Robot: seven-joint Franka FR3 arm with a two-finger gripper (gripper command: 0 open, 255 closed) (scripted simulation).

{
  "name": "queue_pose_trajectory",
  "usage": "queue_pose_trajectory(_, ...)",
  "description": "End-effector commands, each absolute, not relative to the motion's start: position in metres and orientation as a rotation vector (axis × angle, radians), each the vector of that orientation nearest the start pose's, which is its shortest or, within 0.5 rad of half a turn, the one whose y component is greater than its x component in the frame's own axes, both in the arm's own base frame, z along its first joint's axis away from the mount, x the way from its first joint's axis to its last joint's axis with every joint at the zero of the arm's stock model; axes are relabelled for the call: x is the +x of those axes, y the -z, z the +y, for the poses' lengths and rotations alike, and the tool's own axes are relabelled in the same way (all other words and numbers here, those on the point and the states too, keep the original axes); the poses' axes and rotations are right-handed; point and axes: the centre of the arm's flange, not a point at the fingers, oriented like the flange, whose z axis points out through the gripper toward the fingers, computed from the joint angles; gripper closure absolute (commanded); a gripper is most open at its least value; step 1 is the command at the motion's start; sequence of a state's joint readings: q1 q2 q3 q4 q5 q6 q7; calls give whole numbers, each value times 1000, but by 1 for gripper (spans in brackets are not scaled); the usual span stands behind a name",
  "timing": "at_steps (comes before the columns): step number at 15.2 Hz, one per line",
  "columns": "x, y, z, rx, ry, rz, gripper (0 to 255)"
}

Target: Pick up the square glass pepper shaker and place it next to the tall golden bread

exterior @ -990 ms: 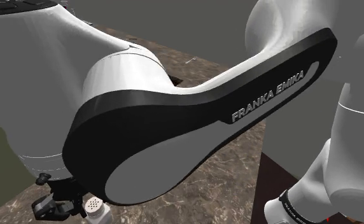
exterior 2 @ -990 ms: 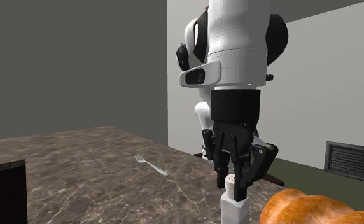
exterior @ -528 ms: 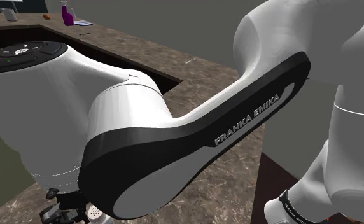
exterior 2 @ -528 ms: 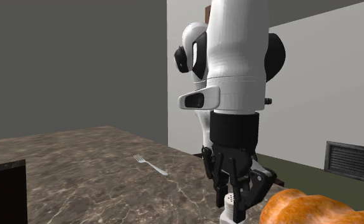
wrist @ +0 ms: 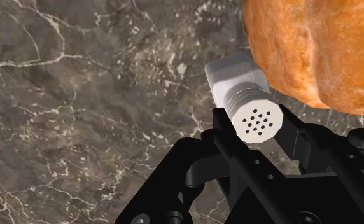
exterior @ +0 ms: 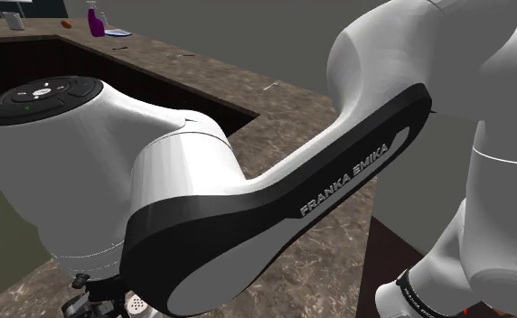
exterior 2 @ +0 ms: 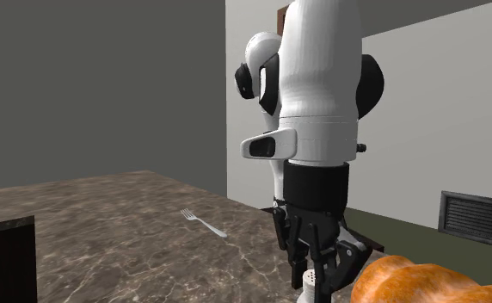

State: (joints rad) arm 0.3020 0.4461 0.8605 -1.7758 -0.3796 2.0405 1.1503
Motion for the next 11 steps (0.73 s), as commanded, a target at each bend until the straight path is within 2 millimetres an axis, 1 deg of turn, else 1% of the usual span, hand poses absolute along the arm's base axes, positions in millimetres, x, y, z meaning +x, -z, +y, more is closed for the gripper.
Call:
queue_pose_trajectory(1, 315, -379, 552, -3141, -1, -223, 255)
queue_pose_trajectory(2, 315, -379, 552, -3141, -1, -223, 0)
queue_pose_trajectory(7, 315, -379, 552, -3141, -1, -223, 0)
queue_pose_trajectory(10, 315, -419, 552, -3141, -1, -223, 0)
queue_pose_trajectory(11, 315, -429, 552, -3141, -1, -223, 0)
